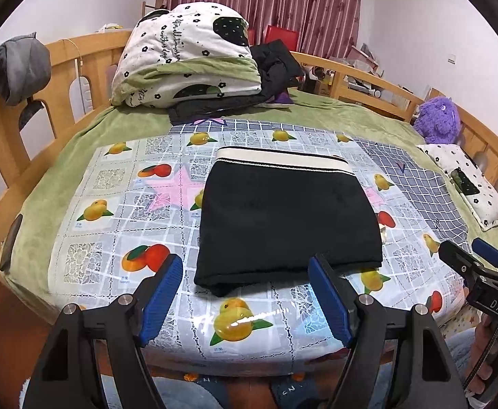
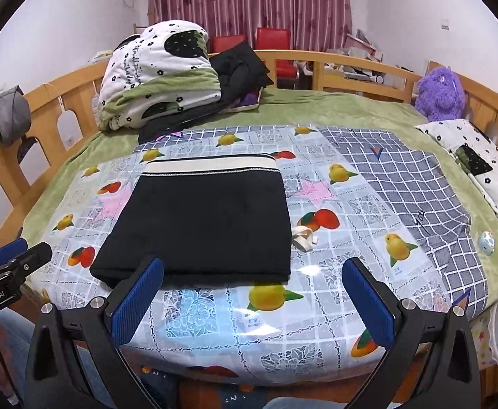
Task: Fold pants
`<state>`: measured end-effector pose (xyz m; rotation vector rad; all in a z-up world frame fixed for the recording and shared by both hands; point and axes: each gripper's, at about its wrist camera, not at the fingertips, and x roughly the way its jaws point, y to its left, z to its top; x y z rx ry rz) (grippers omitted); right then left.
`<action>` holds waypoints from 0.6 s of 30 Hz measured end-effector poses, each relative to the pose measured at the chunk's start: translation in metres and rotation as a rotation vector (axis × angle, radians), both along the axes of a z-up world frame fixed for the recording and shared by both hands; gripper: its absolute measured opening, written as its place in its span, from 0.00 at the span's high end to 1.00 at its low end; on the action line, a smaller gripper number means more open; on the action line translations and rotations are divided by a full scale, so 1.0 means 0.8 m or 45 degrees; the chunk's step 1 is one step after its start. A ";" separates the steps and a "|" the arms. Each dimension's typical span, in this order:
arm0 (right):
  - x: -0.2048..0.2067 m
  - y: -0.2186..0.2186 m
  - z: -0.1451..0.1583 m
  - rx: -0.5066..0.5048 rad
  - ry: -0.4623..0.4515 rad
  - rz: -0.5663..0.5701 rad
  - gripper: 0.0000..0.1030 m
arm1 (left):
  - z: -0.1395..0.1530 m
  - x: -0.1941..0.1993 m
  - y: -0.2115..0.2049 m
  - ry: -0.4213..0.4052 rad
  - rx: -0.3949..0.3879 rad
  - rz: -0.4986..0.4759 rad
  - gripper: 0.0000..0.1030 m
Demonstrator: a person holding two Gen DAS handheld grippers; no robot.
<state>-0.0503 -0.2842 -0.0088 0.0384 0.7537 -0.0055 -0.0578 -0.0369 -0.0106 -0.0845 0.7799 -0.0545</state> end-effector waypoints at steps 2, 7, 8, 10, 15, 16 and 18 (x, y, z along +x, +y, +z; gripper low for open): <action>-0.001 0.000 0.000 0.003 0.001 0.001 0.00 | 0.000 -0.002 0.002 -0.002 0.000 0.002 0.28; -0.004 0.001 -0.001 0.003 0.002 0.001 0.00 | 0.000 -0.005 0.007 -0.006 0.002 0.006 0.28; -0.004 0.001 -0.001 0.001 0.003 0.000 0.00 | 0.000 -0.005 0.008 -0.008 0.006 0.009 0.28; -0.004 0.001 -0.002 0.002 0.007 -0.003 0.00 | -0.001 -0.004 0.010 -0.006 0.010 0.015 0.28; -0.005 0.001 0.000 0.004 0.006 -0.004 0.00 | -0.001 -0.004 0.014 -0.005 0.007 0.021 0.28; -0.004 0.000 0.000 0.002 0.007 -0.002 0.00 | -0.001 -0.004 0.015 -0.005 0.006 0.021 0.28; -0.004 0.000 -0.001 0.000 0.009 -0.001 0.00 | -0.001 -0.004 0.016 -0.004 0.007 0.024 0.28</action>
